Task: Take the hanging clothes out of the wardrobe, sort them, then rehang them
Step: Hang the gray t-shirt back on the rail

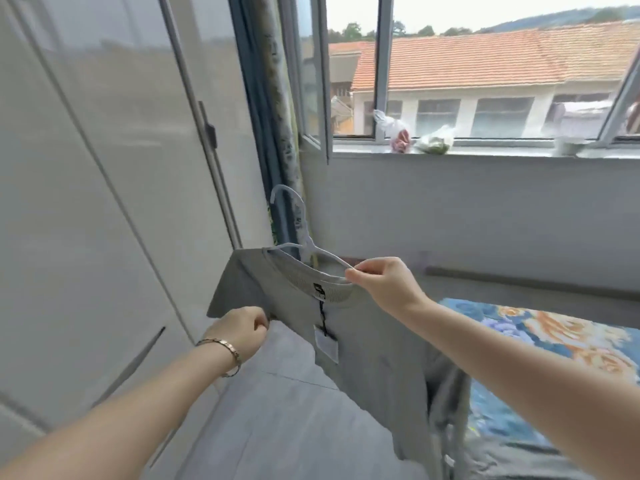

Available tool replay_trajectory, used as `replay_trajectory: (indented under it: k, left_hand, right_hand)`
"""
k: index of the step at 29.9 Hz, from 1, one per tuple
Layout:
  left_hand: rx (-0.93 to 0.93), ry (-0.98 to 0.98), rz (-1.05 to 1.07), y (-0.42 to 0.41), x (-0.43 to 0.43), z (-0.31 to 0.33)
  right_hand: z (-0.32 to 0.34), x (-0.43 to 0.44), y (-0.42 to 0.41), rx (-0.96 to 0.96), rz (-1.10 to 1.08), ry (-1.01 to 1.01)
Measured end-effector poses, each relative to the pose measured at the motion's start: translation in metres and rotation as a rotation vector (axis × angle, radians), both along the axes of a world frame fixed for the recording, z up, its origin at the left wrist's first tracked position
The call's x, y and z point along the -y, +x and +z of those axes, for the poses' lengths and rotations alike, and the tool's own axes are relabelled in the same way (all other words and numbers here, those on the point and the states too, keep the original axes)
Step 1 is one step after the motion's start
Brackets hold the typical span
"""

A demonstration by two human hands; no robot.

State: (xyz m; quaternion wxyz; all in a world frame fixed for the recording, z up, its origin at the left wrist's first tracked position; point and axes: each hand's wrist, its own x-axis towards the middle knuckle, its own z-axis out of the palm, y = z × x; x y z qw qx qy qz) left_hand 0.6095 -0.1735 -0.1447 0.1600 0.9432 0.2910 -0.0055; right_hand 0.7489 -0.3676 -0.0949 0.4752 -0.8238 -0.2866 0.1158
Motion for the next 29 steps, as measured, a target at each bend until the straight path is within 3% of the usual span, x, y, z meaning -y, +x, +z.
replay_trajectory:
  k: [6,14,20,29]
  left_hand:
    - [0.109,0.042,0.385,-0.151,-0.041,0.045]
    - [0.093,0.135,0.855,-0.338,-0.004,0.090]
    - [0.123,0.190,1.089,-0.456,0.038,0.118]
    - [0.222,0.220,1.352,-0.619,0.068,0.147]
  right_hand:
    - [0.060,-0.087,-0.091,0.025,0.367,0.021]
    - [0.101,-0.148,-0.241,-0.088,0.785,0.030]
    - [0.116,-0.170,-0.351,-0.142,0.954,0.045]
    - [0.143,-0.205,-0.531,-0.291,0.999,-0.086]
